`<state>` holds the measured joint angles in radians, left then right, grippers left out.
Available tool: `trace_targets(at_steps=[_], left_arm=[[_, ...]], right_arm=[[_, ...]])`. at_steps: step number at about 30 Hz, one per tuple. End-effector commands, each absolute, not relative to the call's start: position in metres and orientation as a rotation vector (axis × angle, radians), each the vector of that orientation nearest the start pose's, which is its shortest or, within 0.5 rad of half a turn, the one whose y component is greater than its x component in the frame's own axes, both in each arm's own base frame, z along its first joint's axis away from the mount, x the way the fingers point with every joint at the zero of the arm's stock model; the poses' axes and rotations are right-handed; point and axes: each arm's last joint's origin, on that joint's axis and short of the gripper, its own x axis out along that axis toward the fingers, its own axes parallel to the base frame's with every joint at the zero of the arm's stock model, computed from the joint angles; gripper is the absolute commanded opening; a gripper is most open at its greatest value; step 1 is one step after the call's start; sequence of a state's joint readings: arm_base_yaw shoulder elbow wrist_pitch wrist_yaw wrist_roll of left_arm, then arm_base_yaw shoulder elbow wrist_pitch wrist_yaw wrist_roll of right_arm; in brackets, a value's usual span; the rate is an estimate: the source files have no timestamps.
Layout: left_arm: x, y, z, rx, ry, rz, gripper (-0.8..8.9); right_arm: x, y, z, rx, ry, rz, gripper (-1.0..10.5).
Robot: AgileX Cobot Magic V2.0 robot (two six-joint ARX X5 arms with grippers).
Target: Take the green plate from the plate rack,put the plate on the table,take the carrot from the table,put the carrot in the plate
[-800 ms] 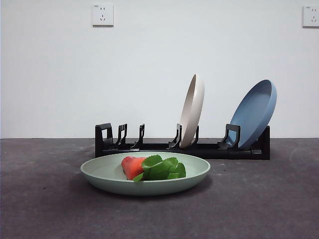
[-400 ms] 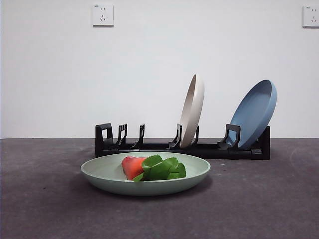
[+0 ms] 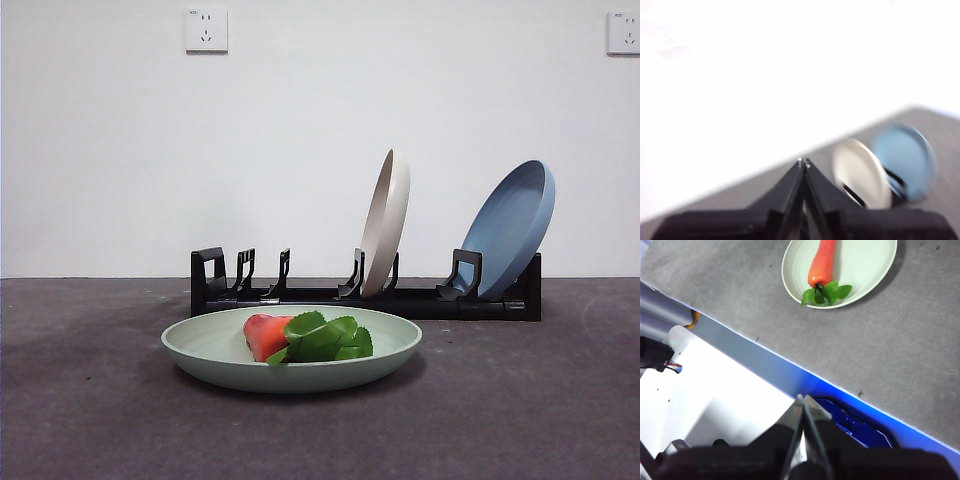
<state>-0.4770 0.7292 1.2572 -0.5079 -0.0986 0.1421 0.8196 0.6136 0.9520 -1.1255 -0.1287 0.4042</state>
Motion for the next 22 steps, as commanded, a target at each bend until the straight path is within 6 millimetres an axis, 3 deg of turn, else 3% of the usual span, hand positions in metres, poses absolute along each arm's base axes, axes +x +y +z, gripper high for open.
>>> trace_targets(at_steps=[1, 6, 15, 22], left_arm=[[0.084, -0.026, 0.432, 0.152, -0.090, -0.230, -0.03], [0.077, -0.009, 0.371, 0.150, -0.103, 0.017, -0.03], [0.084, 0.001, 0.254, 0.101, 0.002, 0.126, -0.03], [0.090, 0.003, 0.198, 0.079, 0.095, 0.149, -0.03]], right_arm=[[0.054, 0.064, 0.326, 0.079, 0.920, 0.725, 0.0], [0.054, 0.063, 0.326, 0.079, 0.920, 0.724, 0.0], [0.054, 0.064, 0.326, 0.079, 0.920, 0.724, 0.0], [0.054, 0.064, 0.326, 0.079, 0.920, 0.724, 0.0]])
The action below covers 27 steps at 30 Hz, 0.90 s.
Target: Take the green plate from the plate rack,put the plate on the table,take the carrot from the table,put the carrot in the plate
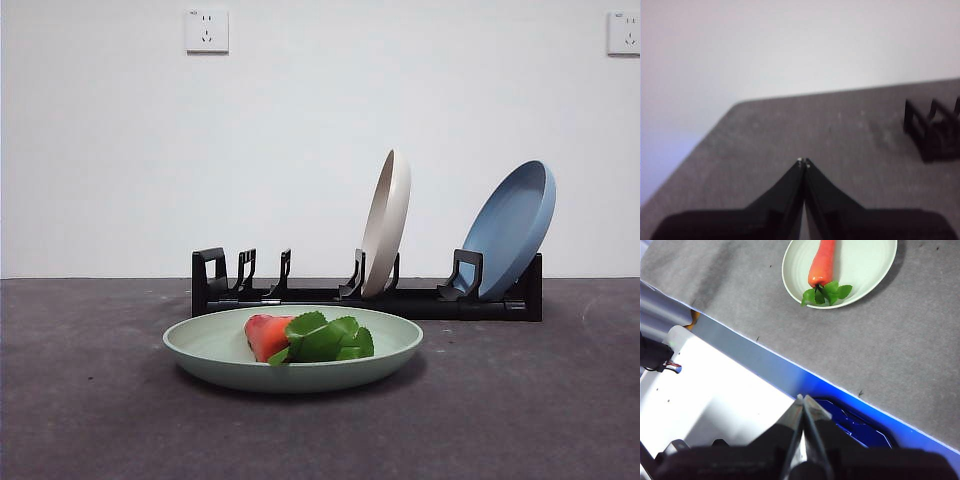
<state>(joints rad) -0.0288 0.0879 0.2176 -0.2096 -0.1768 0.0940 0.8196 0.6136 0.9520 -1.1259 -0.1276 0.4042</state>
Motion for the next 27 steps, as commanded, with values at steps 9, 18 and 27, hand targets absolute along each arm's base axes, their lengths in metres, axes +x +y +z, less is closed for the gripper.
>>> trace_targets(at_steps=[9, 18, 27], left_arm=[[0.093, 0.003, 0.159, 0.036, 0.161, 0.151, -0.03], [0.095, -0.001, 0.148, -0.003, 0.194, 0.023, -0.03], [0.095, -0.003, 0.148, -0.024, 0.195, -0.043, -0.03]], right_arm=[[0.054, 0.063, 0.326, 0.079, 0.920, 0.724, 0.0], [0.054, 0.064, 0.326, 0.079, 0.920, 0.724, 0.0], [0.054, 0.064, 0.326, 0.079, 0.920, 0.724, 0.0]])
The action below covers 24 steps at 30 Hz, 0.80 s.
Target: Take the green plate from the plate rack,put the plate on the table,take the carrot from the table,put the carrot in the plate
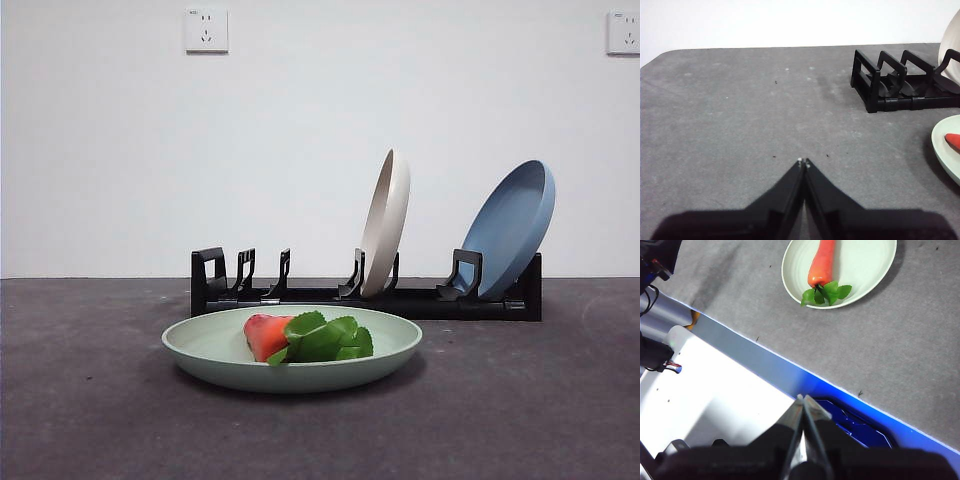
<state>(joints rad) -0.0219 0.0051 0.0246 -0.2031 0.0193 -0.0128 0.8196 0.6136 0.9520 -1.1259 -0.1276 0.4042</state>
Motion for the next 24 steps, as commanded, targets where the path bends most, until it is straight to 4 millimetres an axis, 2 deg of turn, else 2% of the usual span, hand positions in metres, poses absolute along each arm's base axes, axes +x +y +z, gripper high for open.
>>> trace_targets(at_steps=[1, 15, 19, 24], left_arm=[[0.095, -0.003, 0.148, -0.024, 0.195, -0.043, -0.03], [0.095, -0.003, 0.148, -0.024, 0.195, -0.043, -0.03], [0.095, -0.003, 0.148, -0.024, 0.195, -0.043, -0.03], [0.095, -0.003, 0.148, -0.024, 0.195, -0.043, -0.03]], right_arm=[[0.054, 0.063, 0.326, 0.079, 0.920, 0.724, 0.0], [0.054, 0.062, 0.325, 0.048, 0.907, 0.711, 0.0], [0.056, 0.050, 0.329, -0.066, 0.755, 0.569, 0.0], [0.064, 0.032, 0.340, 0.025, 0.464, 0.381, 0.0]])
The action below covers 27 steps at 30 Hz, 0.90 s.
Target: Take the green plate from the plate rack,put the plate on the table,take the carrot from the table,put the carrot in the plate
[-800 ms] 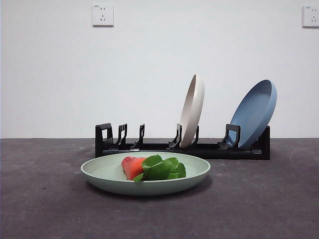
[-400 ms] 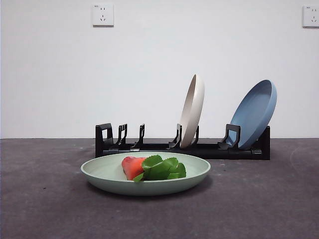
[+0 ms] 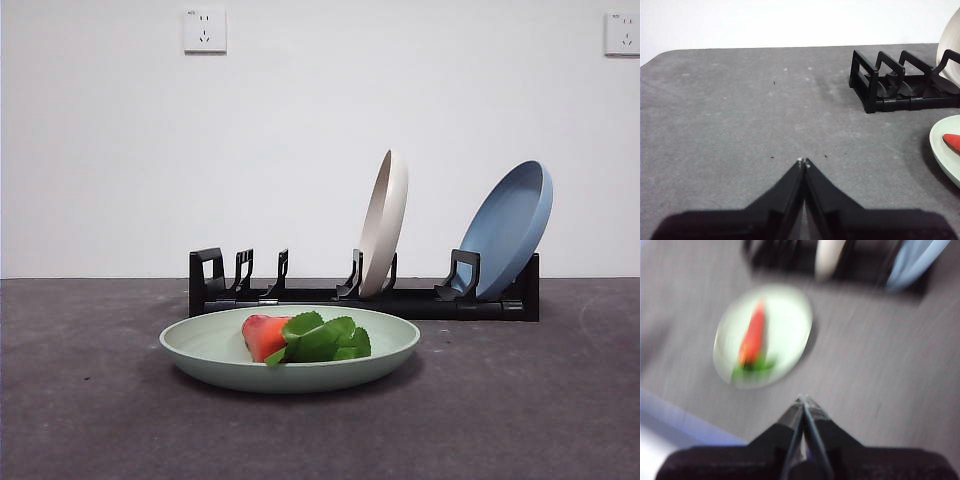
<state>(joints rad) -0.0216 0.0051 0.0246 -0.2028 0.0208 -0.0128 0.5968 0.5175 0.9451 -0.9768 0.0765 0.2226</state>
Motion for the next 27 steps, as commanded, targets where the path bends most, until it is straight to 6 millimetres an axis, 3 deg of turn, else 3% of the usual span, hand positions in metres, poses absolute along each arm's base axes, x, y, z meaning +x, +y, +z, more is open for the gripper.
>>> trace_targets(at_steps=[1, 4, 9, 17, 23, 27], left_arm=[[0.095, -0.003, 0.148, -0.024, 0.195, -0.043, -0.03], [0.095, -0.003, 0.148, -0.024, 0.195, -0.043, -0.03], [0.095, -0.003, 0.148, -0.024, 0.195, -0.043, -0.03], [0.095, -0.003, 0.148, -0.024, 0.195, -0.044, -0.03], [0.095, -0.003, 0.148, -0.024, 0.195, -0.043, -0.03], [0.095, -0.003, 0.148, -0.024, 0.195, -0.043, -0.03]], right_arm=[[0.064, 0.029, 0.339, 0.043, 0.412, 0.343, 0.0], [0.068, 0.020, 0.325, 0.067, 0.285, 0.227, 0.0], [0.079, 0.013, 0.274, 0.129, 0.140, 0.101, 0.0], [0.090, 0.005, 0.195, 0.211, 0.108, -0.013, 0.0], [0.093, 0.004, 0.162, 0.218, 0.149, -0.025, 0.0], [0.094, 0.004, 0.152, 0.217, 0.179, -0.028, 0.0]])
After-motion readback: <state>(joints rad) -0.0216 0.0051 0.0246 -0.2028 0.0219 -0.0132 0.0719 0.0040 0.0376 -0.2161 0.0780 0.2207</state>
